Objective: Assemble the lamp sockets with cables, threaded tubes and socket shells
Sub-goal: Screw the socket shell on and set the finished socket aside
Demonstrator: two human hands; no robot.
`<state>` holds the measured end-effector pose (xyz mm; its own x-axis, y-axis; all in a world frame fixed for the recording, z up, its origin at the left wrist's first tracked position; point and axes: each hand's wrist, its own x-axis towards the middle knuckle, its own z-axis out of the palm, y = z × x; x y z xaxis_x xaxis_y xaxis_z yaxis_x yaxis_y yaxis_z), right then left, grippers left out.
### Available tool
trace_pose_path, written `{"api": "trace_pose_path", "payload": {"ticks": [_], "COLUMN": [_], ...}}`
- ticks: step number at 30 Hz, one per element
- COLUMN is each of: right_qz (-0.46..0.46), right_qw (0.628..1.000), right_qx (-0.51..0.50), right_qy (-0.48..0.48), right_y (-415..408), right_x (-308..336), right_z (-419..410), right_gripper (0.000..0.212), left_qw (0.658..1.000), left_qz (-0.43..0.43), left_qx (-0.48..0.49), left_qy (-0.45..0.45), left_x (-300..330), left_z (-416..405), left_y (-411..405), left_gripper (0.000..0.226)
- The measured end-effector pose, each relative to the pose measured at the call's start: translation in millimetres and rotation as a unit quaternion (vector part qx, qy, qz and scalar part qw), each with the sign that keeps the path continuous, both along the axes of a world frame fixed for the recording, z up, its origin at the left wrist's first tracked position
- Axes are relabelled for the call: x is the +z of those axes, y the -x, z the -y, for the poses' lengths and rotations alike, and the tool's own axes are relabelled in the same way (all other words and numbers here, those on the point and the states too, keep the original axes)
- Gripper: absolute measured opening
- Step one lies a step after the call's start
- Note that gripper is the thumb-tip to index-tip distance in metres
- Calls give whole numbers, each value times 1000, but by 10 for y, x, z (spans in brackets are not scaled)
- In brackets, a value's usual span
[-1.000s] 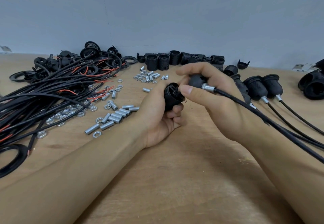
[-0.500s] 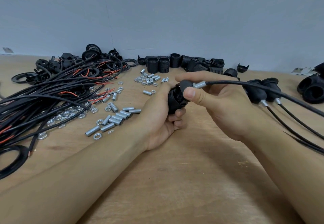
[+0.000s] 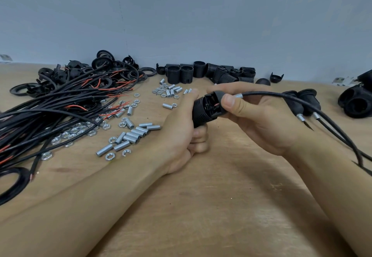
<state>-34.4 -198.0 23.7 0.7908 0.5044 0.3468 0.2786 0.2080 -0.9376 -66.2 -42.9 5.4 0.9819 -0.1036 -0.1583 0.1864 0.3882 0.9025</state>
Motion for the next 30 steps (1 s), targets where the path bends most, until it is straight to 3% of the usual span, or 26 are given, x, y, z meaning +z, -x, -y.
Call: {"api": "trace_pose_path", "payload": {"ticks": [2, 5, 12, 17, 26, 30], "right_qz": [19, 34, -24, -18, -11, -41], "right_qw": [1000, 997, 998, 999, 996, 996], "right_qx": [-3, -34, 32, -2, -22, 2], "right_qy": [25, 57, 38, 42, 88, 83], "right_y": [5, 3, 3, 2, 20, 25], "right_x": [12, 24, 46, 30, 61, 100], "right_z": [1, 30, 64, 41, 53, 95], "right_gripper": [29, 36, 31, 32, 42, 46], "left_qw": [1000, 1000, 999, 999, 999, 995], "left_qz": [-7, -14, -19, 7, -24, -49], "left_qx": [4, -2, -9, -44, -34, -78], "left_qy": [2, -14, -29, -15, -23, -28], "left_x": [5, 16, 12, 4, 14, 21], "left_z": [-6, -19, -31, -50, -54, -91], "left_y": [0, 7, -12, 7, -8, -21], "left_gripper": [35, 37, 40, 45, 21, 34]}}
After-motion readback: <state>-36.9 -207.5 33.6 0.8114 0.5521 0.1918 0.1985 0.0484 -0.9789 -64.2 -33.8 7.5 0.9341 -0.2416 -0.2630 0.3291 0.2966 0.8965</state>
